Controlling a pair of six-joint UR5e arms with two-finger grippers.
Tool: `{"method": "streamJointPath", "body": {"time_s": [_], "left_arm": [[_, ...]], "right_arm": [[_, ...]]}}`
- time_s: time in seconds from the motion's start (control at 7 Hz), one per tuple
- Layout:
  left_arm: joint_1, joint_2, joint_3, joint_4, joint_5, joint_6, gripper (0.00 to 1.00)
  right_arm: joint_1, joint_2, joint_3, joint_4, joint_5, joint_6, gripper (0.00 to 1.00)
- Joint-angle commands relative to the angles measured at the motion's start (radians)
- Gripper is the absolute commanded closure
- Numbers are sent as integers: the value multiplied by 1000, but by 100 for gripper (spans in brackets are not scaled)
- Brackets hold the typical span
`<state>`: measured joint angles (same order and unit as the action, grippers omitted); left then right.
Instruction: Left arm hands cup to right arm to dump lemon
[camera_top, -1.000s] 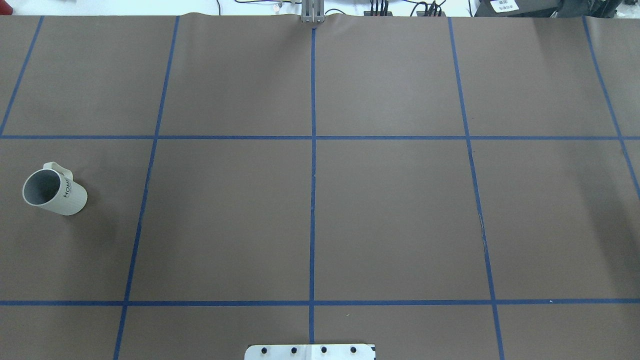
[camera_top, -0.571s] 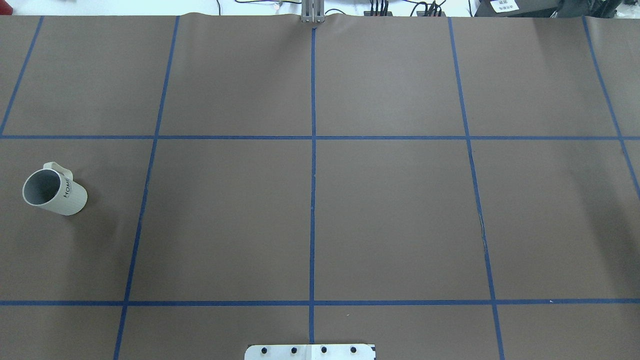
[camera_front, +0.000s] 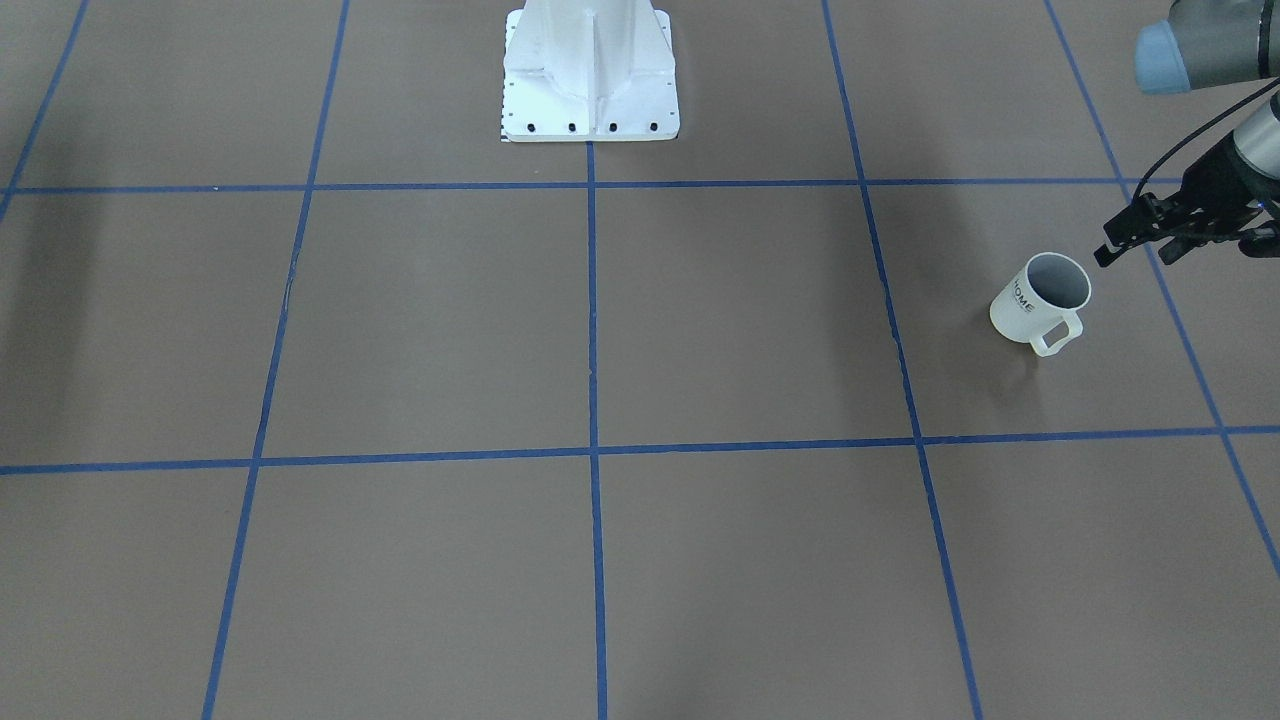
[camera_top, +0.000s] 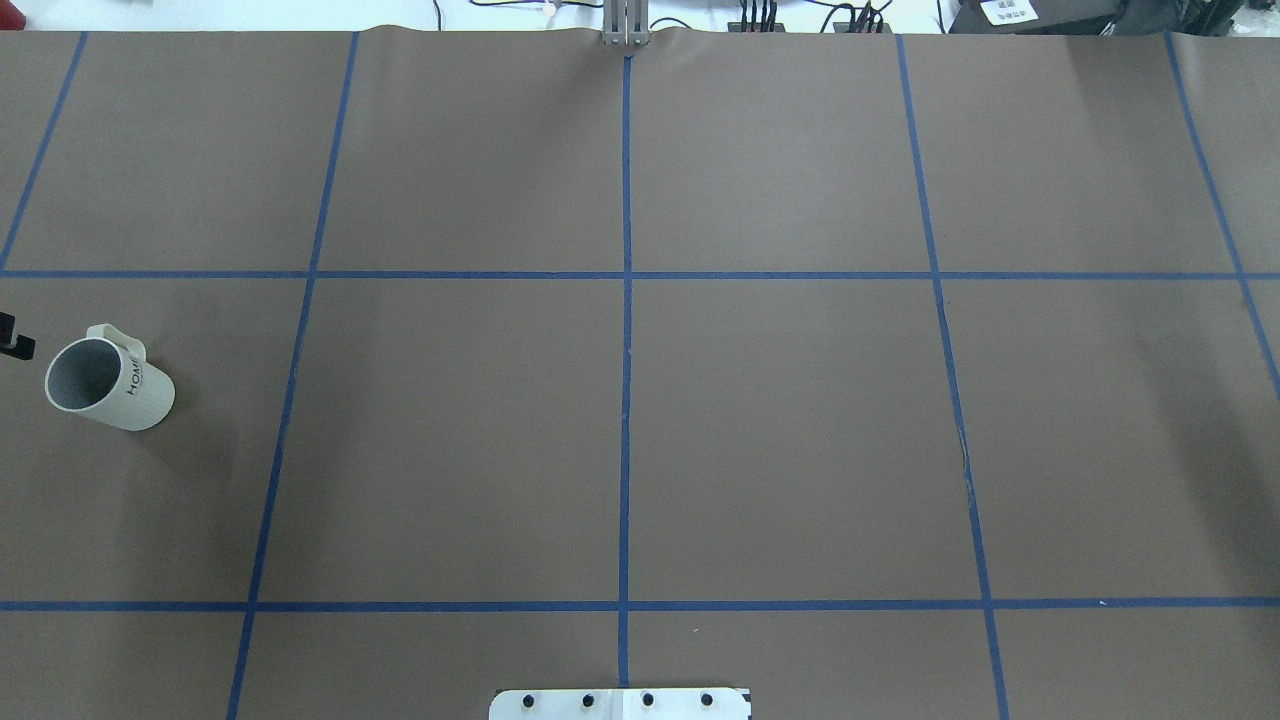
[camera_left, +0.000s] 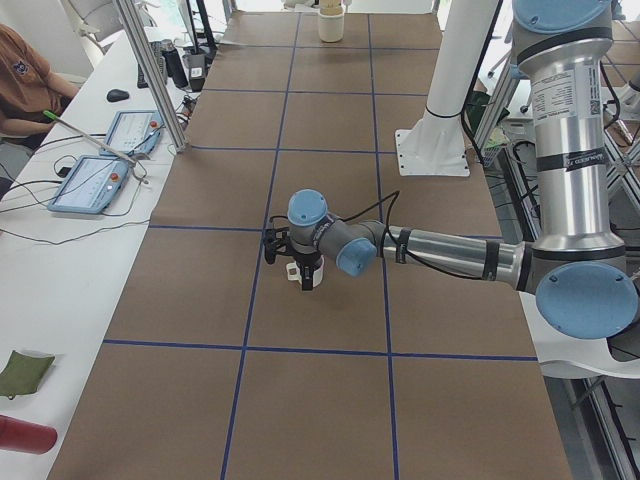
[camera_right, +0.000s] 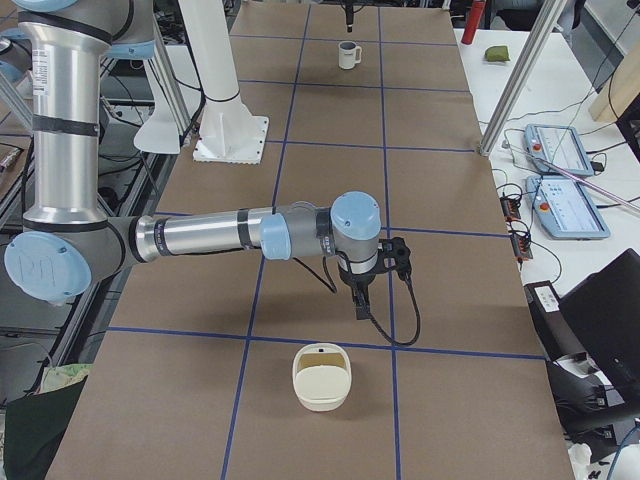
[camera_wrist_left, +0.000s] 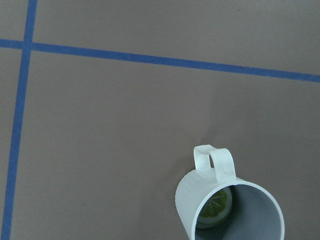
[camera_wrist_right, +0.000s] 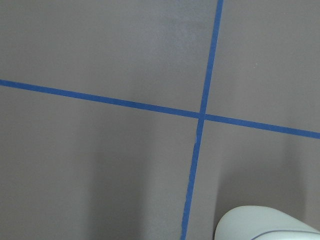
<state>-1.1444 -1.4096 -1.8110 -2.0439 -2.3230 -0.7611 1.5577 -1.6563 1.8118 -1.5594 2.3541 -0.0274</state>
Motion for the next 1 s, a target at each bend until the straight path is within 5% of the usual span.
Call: {"method": "streamJointPath", "body": {"time_s": [0.0,0.57,0.86], "left_arm": [[66,-6,9,-4,36,-35,0],[120,-52,77,-9,66,-44,4],[121,-52,79,-7,74,-38,36]], "right_arm": [[-1,7,11,1,2,1,0],[-1,7,4,-1,11,1,0],[-1,10,6,-2,13,0,0]]}}
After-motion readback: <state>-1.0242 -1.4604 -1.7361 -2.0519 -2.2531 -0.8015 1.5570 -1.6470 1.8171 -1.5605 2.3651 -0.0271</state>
